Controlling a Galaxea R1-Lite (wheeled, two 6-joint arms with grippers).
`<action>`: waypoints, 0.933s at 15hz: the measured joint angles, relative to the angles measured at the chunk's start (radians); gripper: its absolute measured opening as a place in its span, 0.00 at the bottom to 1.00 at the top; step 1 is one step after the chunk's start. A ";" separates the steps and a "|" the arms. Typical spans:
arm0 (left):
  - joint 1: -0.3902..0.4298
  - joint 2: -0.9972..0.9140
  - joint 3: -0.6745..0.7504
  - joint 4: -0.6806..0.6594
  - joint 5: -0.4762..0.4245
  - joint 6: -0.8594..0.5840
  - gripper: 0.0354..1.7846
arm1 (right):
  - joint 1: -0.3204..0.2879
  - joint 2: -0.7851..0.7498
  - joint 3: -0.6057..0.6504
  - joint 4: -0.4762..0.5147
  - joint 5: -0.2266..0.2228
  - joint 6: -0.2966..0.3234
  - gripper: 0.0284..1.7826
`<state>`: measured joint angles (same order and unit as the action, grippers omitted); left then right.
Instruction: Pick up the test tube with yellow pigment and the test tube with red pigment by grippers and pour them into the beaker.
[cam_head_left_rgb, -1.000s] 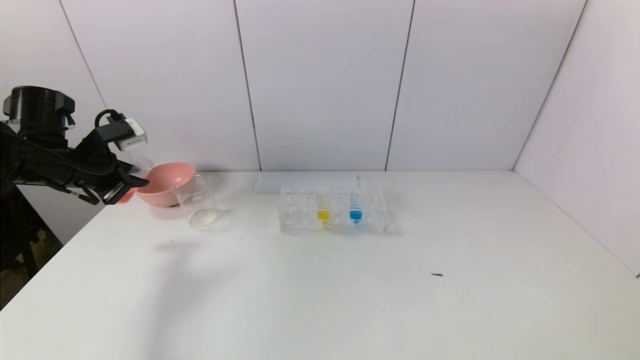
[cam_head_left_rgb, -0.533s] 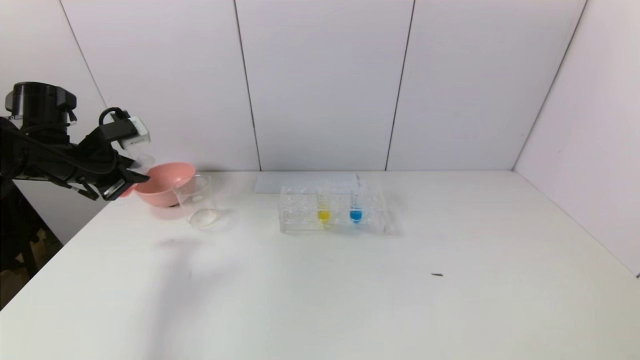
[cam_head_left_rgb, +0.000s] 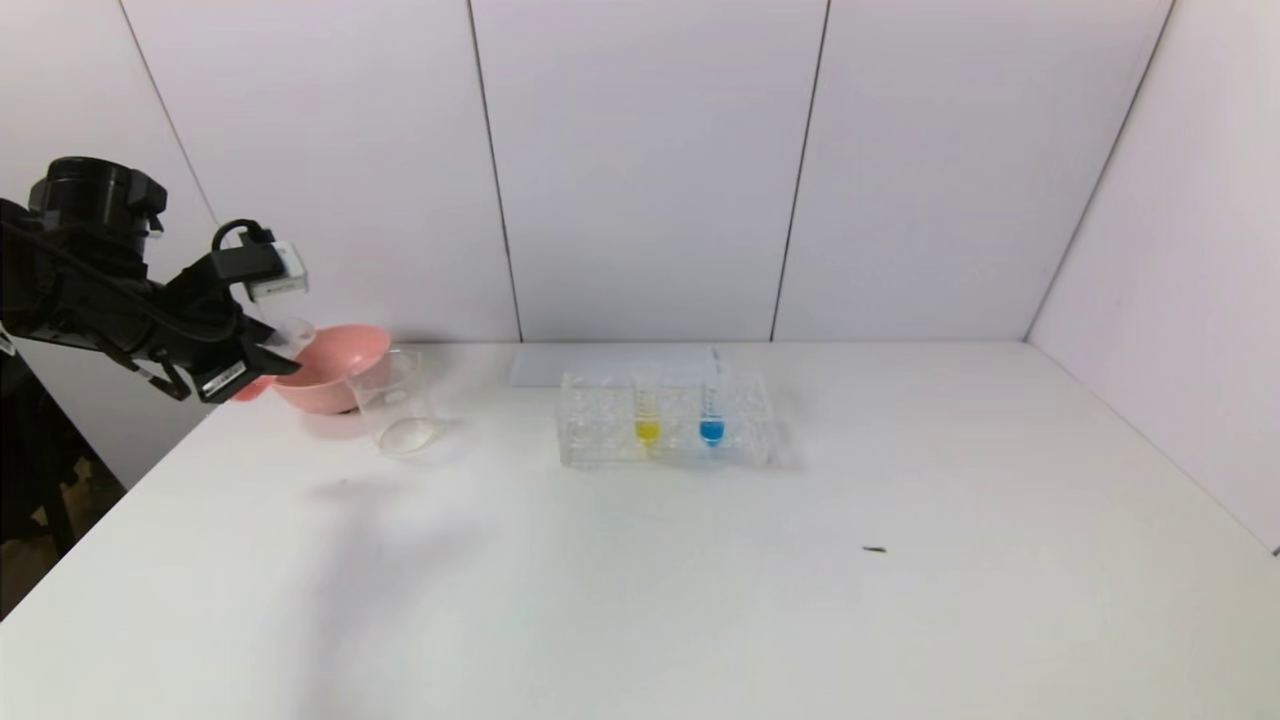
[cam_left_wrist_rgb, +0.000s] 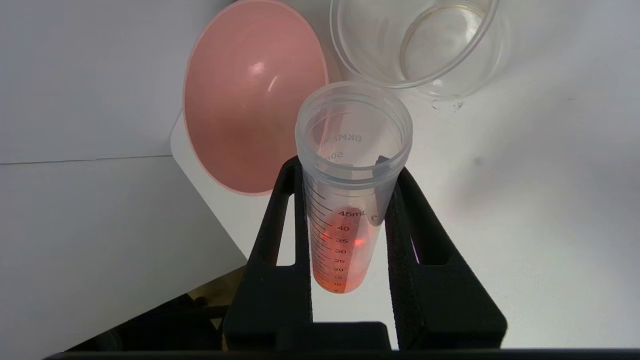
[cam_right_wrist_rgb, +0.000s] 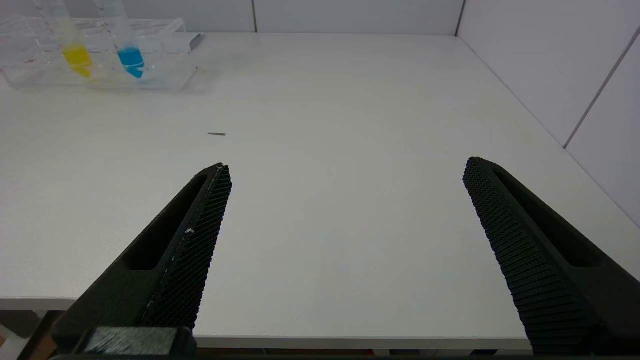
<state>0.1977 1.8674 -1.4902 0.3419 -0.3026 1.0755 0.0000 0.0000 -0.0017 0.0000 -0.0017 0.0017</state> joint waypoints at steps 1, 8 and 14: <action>-0.004 0.004 -0.009 0.002 0.000 0.003 0.23 | 0.000 0.000 0.000 0.000 0.000 0.000 0.95; -0.010 0.034 -0.069 0.034 -0.001 0.069 0.23 | 0.000 0.000 0.000 0.000 0.000 0.000 0.95; -0.010 0.078 -0.192 0.202 0.000 0.141 0.23 | 0.000 0.000 0.000 0.000 0.000 0.000 0.95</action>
<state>0.1881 1.9453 -1.6819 0.5440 -0.3030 1.2166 0.0000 0.0000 -0.0017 0.0000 -0.0017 0.0017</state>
